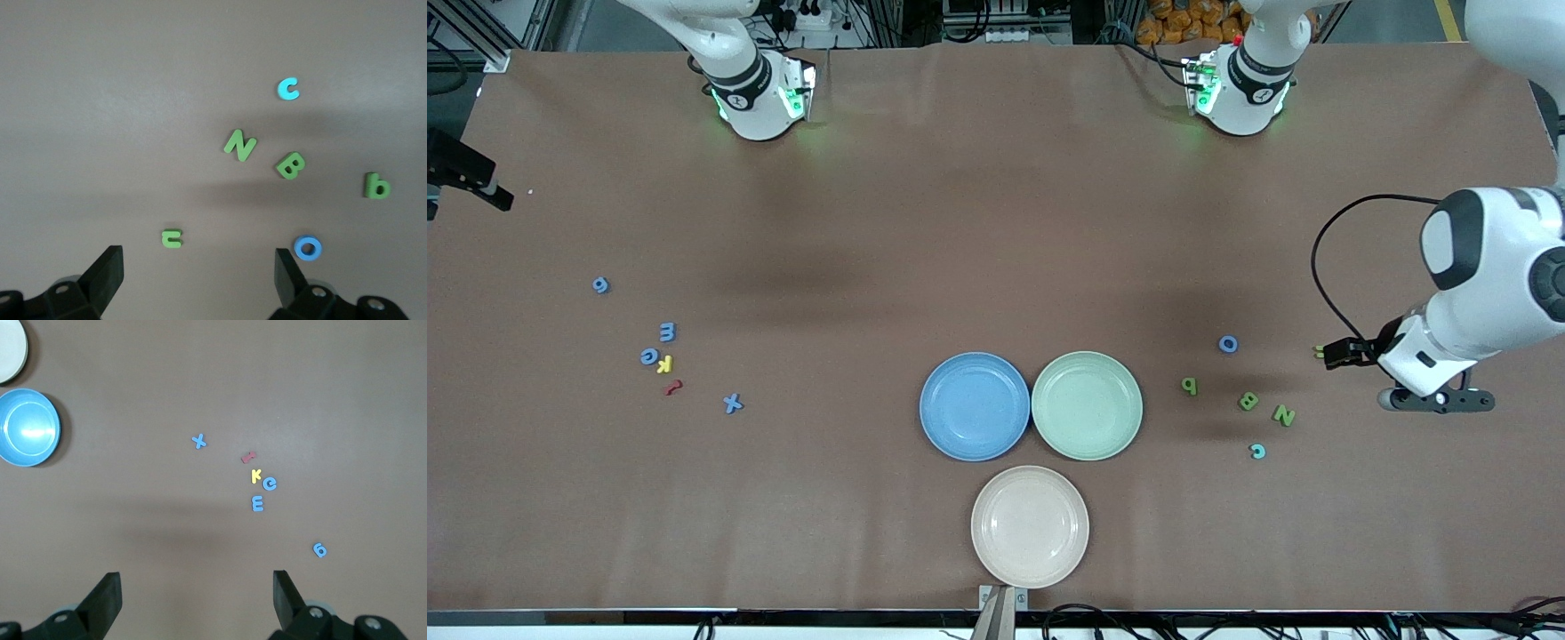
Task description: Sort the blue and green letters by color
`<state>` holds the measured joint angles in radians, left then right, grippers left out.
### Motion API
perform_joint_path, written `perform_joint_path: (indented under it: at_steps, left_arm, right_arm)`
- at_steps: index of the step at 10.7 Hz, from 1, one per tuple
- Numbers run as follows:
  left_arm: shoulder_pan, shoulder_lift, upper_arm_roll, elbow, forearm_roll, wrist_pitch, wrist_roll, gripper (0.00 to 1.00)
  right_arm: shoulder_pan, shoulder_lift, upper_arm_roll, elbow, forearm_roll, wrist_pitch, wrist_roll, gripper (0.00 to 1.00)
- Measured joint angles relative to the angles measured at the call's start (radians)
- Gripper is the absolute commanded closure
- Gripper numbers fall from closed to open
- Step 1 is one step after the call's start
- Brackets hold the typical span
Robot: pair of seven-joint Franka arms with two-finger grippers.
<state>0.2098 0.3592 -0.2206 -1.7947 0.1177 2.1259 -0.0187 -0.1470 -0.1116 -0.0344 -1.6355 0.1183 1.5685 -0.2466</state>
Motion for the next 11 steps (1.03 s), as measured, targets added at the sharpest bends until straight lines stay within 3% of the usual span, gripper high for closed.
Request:
perform_joint_path:
  at_steps: [3, 7, 9, 11]
  left_arm:
    - [0.026, 0.009, 0.002, -0.134, 0.0, 0.16, 0.017, 0.0]
    - [0.069, 0.027, 0.007, -0.254, 0.001, 0.331, 0.071, 0.0]
    - [0.088, 0.039, 0.009, -0.29, 0.001, 0.38, 0.091, 0.0]
    - [0.106, 0.065, 0.009, -0.311, 0.001, 0.43, 0.106, 0.0]
  right_arm:
    - [0.002, 0.001, 0.013, -0.076, 0.011, 0.04, -0.02, 0.0]
    - [0.007, 0.041, 0.014, -0.372, 0.007, 0.362, -0.022, 0.0]
    - [0.004, 0.114, 0.011, -0.451, -0.016, 0.481, -0.022, 0.0]
    - [-0.018, 0.222, 0.008, -0.467, -0.103, 0.597, -0.022, 0.0]
